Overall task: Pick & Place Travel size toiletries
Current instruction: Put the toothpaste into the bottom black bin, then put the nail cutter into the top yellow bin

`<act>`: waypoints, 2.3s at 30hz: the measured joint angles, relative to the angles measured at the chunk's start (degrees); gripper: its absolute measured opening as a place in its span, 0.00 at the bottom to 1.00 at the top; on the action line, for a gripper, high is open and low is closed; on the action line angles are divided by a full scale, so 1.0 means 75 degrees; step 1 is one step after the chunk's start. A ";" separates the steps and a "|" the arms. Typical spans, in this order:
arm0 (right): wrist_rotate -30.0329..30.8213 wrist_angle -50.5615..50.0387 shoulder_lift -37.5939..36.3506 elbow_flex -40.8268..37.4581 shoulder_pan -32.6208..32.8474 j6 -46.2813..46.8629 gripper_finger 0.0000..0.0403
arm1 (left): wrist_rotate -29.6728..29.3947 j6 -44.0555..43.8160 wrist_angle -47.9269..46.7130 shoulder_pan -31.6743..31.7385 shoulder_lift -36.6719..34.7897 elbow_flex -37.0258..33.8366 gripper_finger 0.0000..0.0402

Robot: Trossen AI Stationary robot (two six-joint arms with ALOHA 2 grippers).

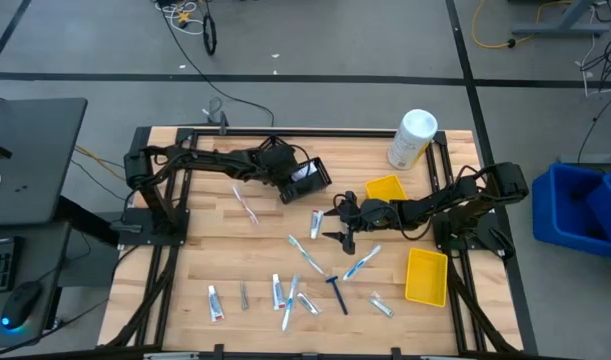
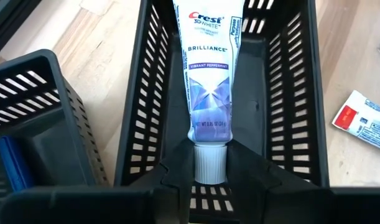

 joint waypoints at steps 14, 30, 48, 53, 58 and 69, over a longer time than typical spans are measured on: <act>0.0002 0.0011 0.0000 0.0000 0.0009 0.0172 0.75 | 0.0425 0.0248 0.0060 0.0016 0.0076 0.0001 0.23; 0.0000 0.0043 -0.0003 0.0003 0.0009 0.0172 0.76 | 0.0398 0.0283 0.0386 0.0052 0.0739 0.0071 0.29; 0.0003 0.0045 -0.0003 0.0003 0.0009 0.0169 0.76 | -0.0237 0.0469 -0.0925 -0.0362 -0.0119 0.0414 0.42; 0.0003 0.0064 -0.0003 0.0003 0.0009 0.0169 0.78 | -0.0473 0.0461 -0.1284 -0.0746 -0.1149 0.0417 0.40; 0.0003 0.0090 -0.0003 0.0003 0.0010 0.0172 0.77 | -0.0707 0.0415 -0.1623 -0.1288 -0.2189 0.0423 0.39; 0.0006 0.0201 -0.0003 0.0000 0.0012 0.0201 0.78 | -0.1444 0.0062 -0.2392 -0.2898 -0.3220 0.0428 0.39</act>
